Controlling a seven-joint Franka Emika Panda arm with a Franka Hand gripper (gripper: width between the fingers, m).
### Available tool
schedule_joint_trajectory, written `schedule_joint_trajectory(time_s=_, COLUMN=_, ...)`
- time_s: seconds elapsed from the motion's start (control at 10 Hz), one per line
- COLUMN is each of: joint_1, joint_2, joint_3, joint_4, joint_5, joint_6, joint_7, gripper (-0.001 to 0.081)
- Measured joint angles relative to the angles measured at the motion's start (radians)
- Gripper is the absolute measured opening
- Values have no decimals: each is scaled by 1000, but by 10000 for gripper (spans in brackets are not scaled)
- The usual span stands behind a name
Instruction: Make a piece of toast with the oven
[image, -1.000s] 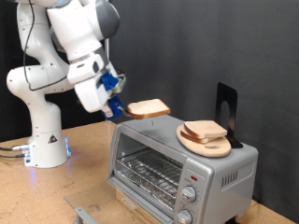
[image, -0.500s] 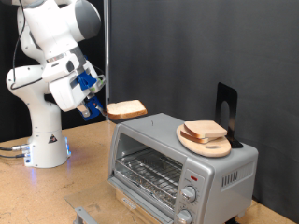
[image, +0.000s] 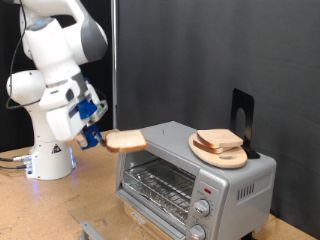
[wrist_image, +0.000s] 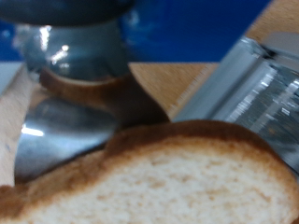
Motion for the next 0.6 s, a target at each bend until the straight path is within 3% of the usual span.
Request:
schedule_joint_trajectory(time_s=0.3, joint_1=-4, joint_2=116, joint_3=-22, joint_4=-7, joint_5=8, joint_6=105, joint_7=-74, gripper=384)
schedule_joint_trajectory(time_s=0.6, joint_1=-4, joint_2=185, joint_3=-42, joint_4=-4, joint_5=52, joint_6=158, joint_7=-156, gripper=384)
